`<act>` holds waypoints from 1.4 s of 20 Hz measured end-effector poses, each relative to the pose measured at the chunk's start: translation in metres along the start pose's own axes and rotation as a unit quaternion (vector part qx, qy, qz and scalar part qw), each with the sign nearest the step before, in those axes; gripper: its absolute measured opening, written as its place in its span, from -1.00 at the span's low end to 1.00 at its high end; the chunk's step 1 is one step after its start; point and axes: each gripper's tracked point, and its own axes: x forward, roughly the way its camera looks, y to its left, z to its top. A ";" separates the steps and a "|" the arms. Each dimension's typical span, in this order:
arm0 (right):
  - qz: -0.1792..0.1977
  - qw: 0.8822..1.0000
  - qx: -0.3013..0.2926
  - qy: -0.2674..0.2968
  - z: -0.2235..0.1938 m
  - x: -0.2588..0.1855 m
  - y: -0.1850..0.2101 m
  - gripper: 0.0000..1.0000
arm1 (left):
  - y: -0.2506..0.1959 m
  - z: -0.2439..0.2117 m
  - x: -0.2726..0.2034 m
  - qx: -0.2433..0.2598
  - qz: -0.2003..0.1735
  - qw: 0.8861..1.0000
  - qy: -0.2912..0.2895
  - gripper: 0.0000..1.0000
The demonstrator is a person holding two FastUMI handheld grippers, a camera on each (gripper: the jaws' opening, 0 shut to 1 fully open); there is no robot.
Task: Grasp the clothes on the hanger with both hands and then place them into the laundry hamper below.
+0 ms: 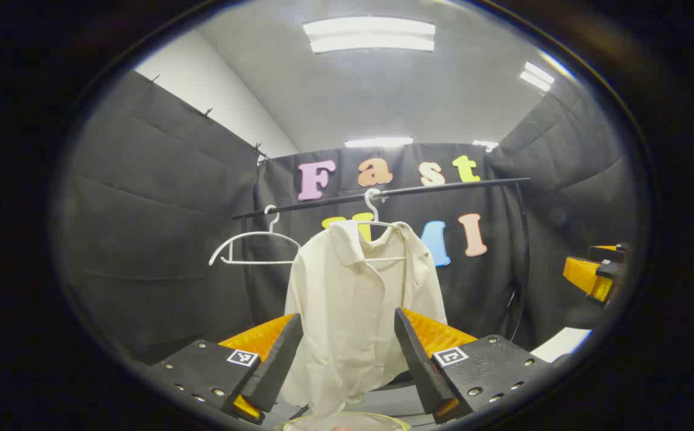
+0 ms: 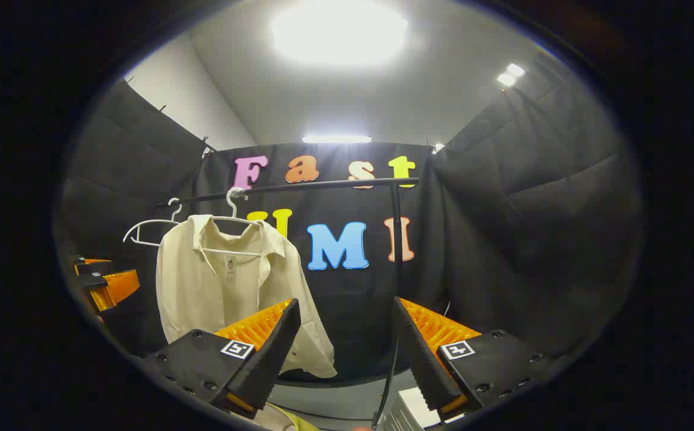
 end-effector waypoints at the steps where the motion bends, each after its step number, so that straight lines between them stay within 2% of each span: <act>1: 0.001 1.000 -0.001 0.002 0.000 0.001 0.001 0.93 | 0.000 0.000 0.001 0.002 0.001 1.000 0.000 0.80; 13: 0.034 0.999 -0.002 0.006 -0.003 0.036 0.024 0.94 | -0.012 -0.002 0.040 0.007 0.019 1.000 0.003 0.80; 28: 0.107 0.994 0.017 -0.012 -0.002 0.142 0.081 0.94 | -0.038 0.002 0.144 0.003 0.040 0.999 -0.007 0.80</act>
